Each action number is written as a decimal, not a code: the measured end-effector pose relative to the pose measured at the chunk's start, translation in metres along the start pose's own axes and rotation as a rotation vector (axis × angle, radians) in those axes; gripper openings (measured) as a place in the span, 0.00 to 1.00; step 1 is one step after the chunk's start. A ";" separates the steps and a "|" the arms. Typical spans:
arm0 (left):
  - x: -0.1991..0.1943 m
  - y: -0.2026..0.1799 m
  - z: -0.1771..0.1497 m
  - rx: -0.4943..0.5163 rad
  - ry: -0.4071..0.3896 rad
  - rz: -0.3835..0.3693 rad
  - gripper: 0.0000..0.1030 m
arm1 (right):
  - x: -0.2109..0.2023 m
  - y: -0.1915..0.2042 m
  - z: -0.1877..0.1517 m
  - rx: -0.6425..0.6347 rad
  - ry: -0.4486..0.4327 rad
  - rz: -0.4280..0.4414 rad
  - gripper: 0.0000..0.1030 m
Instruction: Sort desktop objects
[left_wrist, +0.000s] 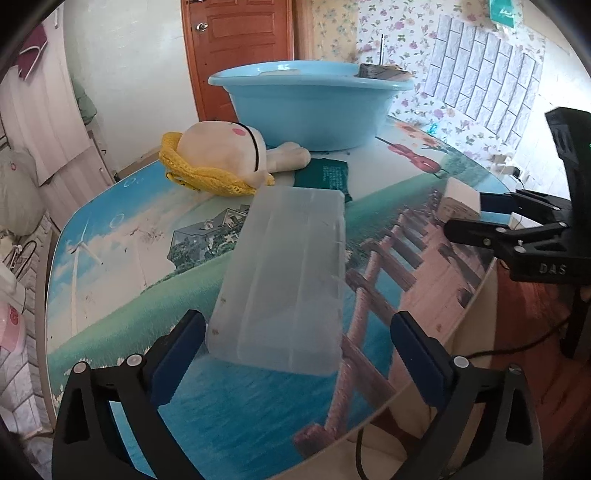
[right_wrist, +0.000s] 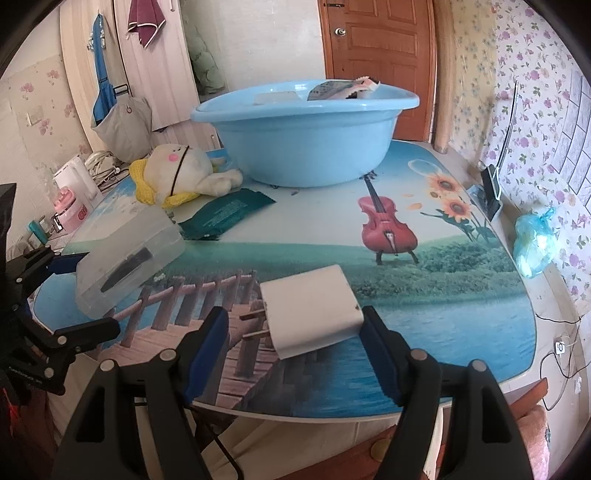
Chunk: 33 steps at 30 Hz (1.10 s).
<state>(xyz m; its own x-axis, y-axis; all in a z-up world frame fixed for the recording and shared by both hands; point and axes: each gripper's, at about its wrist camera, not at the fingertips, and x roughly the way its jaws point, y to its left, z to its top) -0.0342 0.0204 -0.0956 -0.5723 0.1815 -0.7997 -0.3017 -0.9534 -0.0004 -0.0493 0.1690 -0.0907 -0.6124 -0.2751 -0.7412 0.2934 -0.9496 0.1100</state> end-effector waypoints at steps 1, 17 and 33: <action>0.003 0.000 0.002 -0.005 0.004 0.002 0.99 | 0.001 0.000 0.000 -0.001 -0.006 0.002 0.71; 0.013 0.004 0.004 -0.051 -0.017 -0.003 1.00 | 0.010 0.010 0.000 -0.070 0.006 -0.029 1.00; 0.007 0.000 -0.004 -0.032 -0.099 -0.012 0.89 | 0.003 -0.005 -0.003 -0.015 -0.040 0.010 0.96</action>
<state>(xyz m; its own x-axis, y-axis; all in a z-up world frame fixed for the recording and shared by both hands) -0.0353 0.0203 -0.1034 -0.6415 0.2143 -0.7366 -0.2855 -0.9579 -0.0301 -0.0509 0.1733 -0.0955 -0.6384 -0.2910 -0.7126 0.3104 -0.9445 0.1076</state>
